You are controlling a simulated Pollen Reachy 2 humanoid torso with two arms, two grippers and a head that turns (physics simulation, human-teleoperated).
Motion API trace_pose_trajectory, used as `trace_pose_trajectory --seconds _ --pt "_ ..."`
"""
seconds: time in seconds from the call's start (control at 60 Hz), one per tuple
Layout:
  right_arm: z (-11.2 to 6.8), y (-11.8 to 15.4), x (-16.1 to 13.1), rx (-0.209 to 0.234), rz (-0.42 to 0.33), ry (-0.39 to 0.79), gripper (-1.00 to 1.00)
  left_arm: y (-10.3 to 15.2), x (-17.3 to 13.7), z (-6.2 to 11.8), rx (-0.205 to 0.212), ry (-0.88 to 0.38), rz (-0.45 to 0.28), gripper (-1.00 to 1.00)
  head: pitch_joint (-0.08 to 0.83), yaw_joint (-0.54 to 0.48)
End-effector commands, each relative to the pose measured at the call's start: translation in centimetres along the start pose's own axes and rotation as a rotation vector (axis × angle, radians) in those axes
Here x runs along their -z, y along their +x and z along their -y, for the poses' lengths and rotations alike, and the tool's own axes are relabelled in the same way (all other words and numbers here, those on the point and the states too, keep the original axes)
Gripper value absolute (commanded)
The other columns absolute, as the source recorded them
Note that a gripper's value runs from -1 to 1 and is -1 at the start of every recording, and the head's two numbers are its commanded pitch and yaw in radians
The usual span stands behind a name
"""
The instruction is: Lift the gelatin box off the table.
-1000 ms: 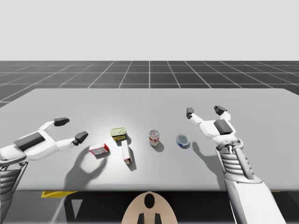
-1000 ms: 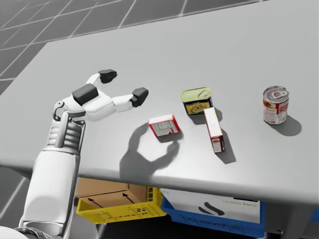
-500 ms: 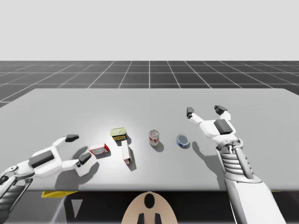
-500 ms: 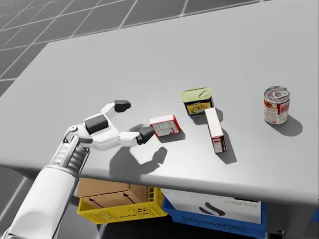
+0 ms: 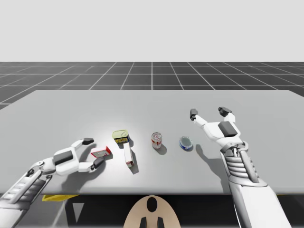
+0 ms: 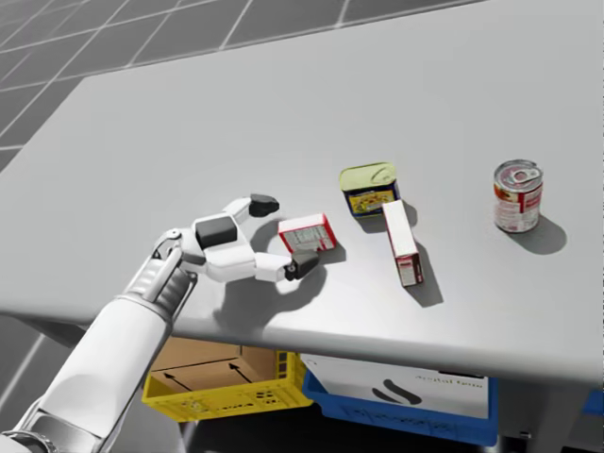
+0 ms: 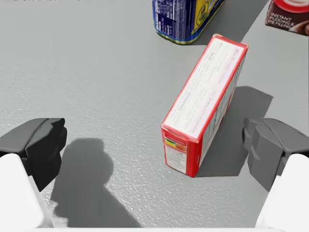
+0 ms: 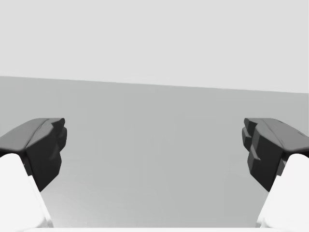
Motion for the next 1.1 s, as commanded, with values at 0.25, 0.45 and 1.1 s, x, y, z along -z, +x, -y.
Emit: trace_pose_trajectory --seconds 0.25,0.45,1.1 --pt "0.1 0.3 -0.2 0.003 0.01 -0.002 -1.0 0.0 1.9 0.3 -0.013 -0.102 -0.044 -0.89 0.738 0.4" --pt "0.1 0.4 -0.2 0.005 0.011 -0.002 -1.0 -0.3 1.4 0.8 0.012 -0.133 -0.039 1.0 0.727 0.4" --pt "0.2 0.5 -0.3 0.014 0.009 -0.011 -1.0 0.8 0.0 0.9 0.044 -0.132 -0.006 1.0 0.372 0.44"
